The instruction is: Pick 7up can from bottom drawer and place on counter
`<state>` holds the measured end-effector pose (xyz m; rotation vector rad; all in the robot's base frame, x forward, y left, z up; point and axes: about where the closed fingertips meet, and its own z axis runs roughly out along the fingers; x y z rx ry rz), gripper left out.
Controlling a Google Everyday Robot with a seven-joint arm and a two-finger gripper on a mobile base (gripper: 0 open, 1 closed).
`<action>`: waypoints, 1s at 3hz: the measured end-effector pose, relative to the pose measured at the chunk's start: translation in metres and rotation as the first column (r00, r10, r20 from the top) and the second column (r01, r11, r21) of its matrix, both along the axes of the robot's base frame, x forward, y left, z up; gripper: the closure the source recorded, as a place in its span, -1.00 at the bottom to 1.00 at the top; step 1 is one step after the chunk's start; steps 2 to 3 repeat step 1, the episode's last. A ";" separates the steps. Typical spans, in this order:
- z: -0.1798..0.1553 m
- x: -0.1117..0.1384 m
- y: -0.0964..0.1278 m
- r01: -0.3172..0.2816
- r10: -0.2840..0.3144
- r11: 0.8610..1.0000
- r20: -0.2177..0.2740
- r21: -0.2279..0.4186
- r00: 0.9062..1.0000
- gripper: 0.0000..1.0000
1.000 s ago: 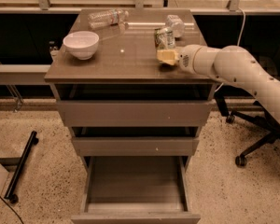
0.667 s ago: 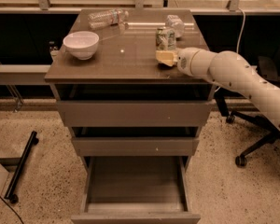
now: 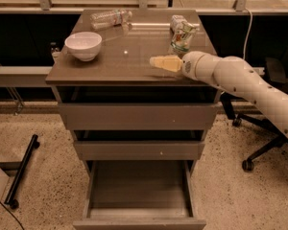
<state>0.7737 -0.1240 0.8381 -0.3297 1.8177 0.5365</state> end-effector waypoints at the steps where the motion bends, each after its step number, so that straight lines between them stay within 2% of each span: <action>1: 0.000 0.000 0.000 0.000 0.000 1.000 0.000 0.000 1.000 -1.00; 3: 0.000 0.000 0.000 0.000 0.000 1.000 0.000 0.000 1.000 -1.00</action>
Offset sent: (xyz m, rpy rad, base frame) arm 0.0000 0.0000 0.0000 0.0000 0.0000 0.0000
